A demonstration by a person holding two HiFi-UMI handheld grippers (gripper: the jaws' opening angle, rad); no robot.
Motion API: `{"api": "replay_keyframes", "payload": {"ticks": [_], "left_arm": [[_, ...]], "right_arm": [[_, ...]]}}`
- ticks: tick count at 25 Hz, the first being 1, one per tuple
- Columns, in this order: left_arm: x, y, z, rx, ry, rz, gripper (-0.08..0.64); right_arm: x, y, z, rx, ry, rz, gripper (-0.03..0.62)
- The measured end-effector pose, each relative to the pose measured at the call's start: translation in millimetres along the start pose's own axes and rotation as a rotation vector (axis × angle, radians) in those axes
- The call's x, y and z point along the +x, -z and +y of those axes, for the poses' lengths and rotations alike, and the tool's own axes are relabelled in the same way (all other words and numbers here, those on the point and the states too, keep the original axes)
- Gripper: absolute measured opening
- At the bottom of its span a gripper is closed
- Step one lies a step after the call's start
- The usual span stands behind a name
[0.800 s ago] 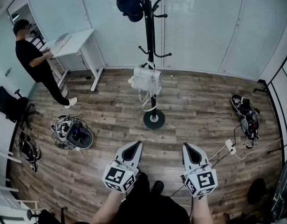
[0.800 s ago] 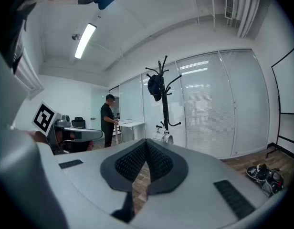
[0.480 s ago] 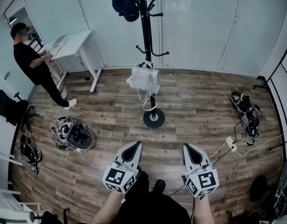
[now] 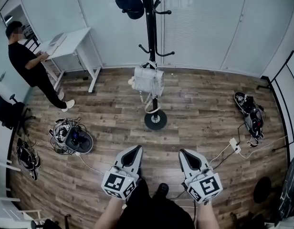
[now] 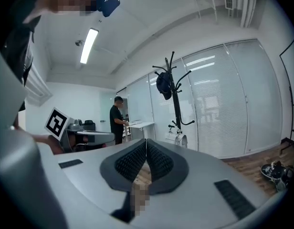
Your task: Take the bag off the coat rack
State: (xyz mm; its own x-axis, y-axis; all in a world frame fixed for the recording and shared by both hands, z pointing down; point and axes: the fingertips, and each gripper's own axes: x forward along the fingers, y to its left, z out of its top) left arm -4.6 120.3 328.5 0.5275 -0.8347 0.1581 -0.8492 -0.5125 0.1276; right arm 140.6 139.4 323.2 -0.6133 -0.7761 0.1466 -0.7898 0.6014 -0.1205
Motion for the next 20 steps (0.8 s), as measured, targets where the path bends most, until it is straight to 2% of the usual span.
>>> {"api": "replay_keyframes", "payload": {"ticks": [2, 5, 14, 20], "left_arm": [[2, -2, 17, -0.002, -0.006, -0.006, 0.015], [11, -4, 42, -0.015, 0.002, -0.009, 0.015], [41, -22, 114, -0.028, 0.102, -0.035, 0.017], [60, -20, 147, -0.029, 0.178, -0.018, 0.017]], "right_arm": [[15, -1, 4, -0.008, 0.004, 0.012, 0.031], [38, -5, -1, -0.020, 0.059, 0.030, 0.029], [112, -29, 5, 0.007, 0.145, 0.009, 0.031], [147, -22, 16, -0.001, 0.212, 0.043, 0.031]]}}
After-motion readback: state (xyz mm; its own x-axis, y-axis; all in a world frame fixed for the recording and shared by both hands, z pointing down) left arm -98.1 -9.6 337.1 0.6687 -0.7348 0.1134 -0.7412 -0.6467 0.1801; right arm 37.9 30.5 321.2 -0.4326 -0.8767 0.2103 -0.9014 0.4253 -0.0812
